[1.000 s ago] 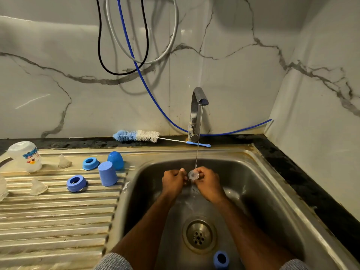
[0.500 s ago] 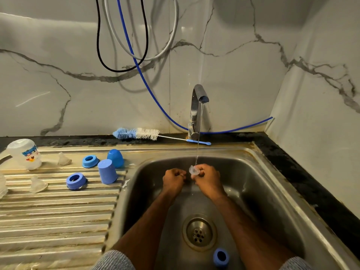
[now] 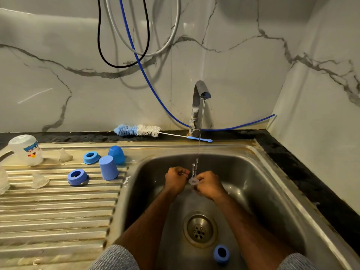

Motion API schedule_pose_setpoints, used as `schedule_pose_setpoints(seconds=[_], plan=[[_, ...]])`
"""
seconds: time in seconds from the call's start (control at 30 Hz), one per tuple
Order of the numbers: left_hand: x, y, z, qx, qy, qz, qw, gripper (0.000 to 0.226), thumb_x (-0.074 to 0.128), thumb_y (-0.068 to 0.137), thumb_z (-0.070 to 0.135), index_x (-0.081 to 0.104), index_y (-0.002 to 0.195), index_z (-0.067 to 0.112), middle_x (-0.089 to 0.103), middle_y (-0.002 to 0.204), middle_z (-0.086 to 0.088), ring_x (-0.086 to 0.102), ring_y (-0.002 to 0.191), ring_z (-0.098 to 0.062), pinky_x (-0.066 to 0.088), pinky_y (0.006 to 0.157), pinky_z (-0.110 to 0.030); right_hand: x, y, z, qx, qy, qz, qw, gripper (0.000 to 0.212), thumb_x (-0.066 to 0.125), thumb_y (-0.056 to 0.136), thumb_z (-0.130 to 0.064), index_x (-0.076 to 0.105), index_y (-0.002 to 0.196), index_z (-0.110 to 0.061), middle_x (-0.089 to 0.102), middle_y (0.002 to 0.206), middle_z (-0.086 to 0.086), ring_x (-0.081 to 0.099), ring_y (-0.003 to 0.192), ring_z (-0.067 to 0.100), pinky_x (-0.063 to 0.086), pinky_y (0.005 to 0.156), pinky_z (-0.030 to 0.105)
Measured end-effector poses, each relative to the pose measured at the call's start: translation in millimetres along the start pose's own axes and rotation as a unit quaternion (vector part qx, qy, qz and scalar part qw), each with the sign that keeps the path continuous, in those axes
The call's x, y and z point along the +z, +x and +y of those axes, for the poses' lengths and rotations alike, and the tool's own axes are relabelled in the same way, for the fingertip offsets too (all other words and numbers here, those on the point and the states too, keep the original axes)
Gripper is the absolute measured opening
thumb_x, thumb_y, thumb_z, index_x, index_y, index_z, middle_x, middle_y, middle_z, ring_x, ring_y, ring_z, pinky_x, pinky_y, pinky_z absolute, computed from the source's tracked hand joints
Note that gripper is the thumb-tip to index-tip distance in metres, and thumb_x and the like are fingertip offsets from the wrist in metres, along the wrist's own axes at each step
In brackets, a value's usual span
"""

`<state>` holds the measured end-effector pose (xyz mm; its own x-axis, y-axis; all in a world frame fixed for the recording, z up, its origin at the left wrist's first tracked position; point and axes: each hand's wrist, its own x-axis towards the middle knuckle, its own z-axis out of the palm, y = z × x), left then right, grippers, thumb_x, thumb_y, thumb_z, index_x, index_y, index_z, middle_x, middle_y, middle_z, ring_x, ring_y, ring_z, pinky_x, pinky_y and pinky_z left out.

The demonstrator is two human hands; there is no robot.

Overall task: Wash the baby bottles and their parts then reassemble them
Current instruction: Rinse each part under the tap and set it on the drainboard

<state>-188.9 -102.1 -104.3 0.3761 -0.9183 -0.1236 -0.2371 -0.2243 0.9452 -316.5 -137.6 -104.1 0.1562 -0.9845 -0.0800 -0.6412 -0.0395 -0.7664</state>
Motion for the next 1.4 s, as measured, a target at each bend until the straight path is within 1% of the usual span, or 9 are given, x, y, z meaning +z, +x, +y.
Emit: schedule_pose_setpoints(seconds=[0.17, 0.33, 0.47, 0.63, 0.87, 1.03, 1.17, 1.27, 1.4], plan=[[1, 0, -2, 0.016, 0.026, -0.031, 0.999, 0.018, 0.060, 0.096, 0.005, 0.076, 0.100, 0.012, 0.071, 0.086, -0.003, 0.062, 0.074, -0.012, 0.048, 0.060, -0.023, 0, 1, -6, -0.026, 0.053, 0.043, 0.997, 0.013, 0.073, 0.090, -0.025, 0.076, 0.101, -0.020, 0.075, 0.092, 0.001, 0.071, 0.089, 0.020, 0.060, 0.083, 0.042], [2, -1, -2, 0.037, 0.042, -0.048, 0.997, 0.020, 0.059, 0.097, 0.006, 0.076, 0.102, 0.014, 0.073, 0.091, -0.004, 0.065, 0.082, -0.014, 0.055, 0.075, -0.032, 1, -2, -5, -0.024, 0.086, 0.040, 0.995, 0.015, 0.070, 0.094, -0.023, 0.074, 0.107, -0.017, 0.074, 0.095, 0.002, 0.070, 0.089, 0.016, 0.061, 0.083, 0.038], [2, -4, -2, 0.075, 0.045, -0.053, 0.995, 0.025, 0.061, 0.095, 0.003, 0.075, 0.114, 0.014, 0.074, 0.104, -0.004, 0.067, 0.090, -0.014, 0.058, 0.084, -0.035, -2, -7, -4, 0.039, 0.129, -0.049, 0.990, 0.014, 0.067, 0.096, -0.031, 0.073, 0.096, -0.019, 0.070, 0.084, 0.002, 0.058, 0.064, 0.012, 0.045, 0.046, 0.018], [1, -8, 3, 0.077, -0.039, -0.050, 0.995, 0.027, 0.061, 0.097, 0.005, 0.074, 0.118, 0.015, 0.075, 0.102, -0.007, 0.073, 0.093, -0.024, 0.063, 0.079, -0.044, -5, -8, -7, 0.086, 0.245, -0.092, 0.961, 0.017, 0.054, 0.102, -0.029, 0.066, 0.114, -0.028, 0.068, 0.100, 0.003, 0.057, 0.079, 0.015, 0.053, 0.065, 0.030], [1, -10, 5, 0.078, -0.036, -0.046, 0.995, 0.019, 0.059, 0.098, 0.003, 0.075, 0.105, 0.010, 0.075, 0.091, -0.010, 0.071, 0.079, -0.020, 0.055, 0.061, -0.025, -7, -3, -7, 0.137, 0.407, -0.069, 0.900, 0.021, 0.047, 0.102, -0.015, 0.067, 0.098, -0.012, 0.055, 0.059, -0.001, 0.047, 0.049, 0.009, 0.047, 0.056, 0.030], [3, -9, 2, 0.065, -0.004, -0.043, 0.997, 0.020, 0.063, 0.098, 0.013, 0.074, 0.089, 0.000, 0.073, 0.083, -0.019, 0.065, 0.070, -0.019, 0.053, 0.063, -0.030, -7, 3, -7, 0.080, 0.300, 0.028, 0.950, 0.017, 0.057, 0.101, -0.027, 0.060, 0.105, -0.011, 0.061, 0.072, 0.004, 0.052, 0.053, 0.010, 0.049, 0.053, 0.028], [5, -8, -1, 0.038, -0.002, -0.047, 0.998, 0.024, 0.063, 0.098, 0.013, 0.074, 0.085, -0.003, 0.073, 0.084, -0.022, 0.065, 0.071, -0.022, 0.053, 0.063, -0.032, -4, 2, -8, -0.003, 0.186, 0.062, 0.981, 0.009, 0.074, 0.089, -0.024, 0.066, 0.092, -0.020, 0.070, 0.079, -0.003, 0.066, 0.066, 0.006, 0.053, 0.056, 0.020], [3, -6, -1, 0.027, 0.010, -0.057, 0.998, 0.022, 0.066, 0.097, 0.016, 0.075, 0.084, 0.000, 0.074, 0.085, -0.021, 0.066, 0.071, -0.022, 0.052, 0.062, -0.033, -5, 1, -6, -0.066, 0.076, 0.097, 0.990, 0.012, 0.073, 0.089, -0.014, 0.066, 0.086, -0.024, 0.066, 0.078, -0.009, 0.062, 0.071, 0.001, 0.046, 0.056, 0.008], [0, -11, 0, 0.034, 0.084, -0.056, 0.994, 0.013, 0.069, 0.094, 0.012, 0.076, 0.085, 0.006, 0.074, 0.088, -0.014, 0.070, 0.076, -0.019, 0.056, 0.061, -0.028, -8, -3, -6, -0.083, -0.005, 0.102, 0.991, 0.010, 0.076, 0.087, -0.017, 0.068, 0.087, -0.023, 0.062, 0.088, -0.005, 0.055, 0.074, -0.001, 0.036, 0.057, 0.007]])
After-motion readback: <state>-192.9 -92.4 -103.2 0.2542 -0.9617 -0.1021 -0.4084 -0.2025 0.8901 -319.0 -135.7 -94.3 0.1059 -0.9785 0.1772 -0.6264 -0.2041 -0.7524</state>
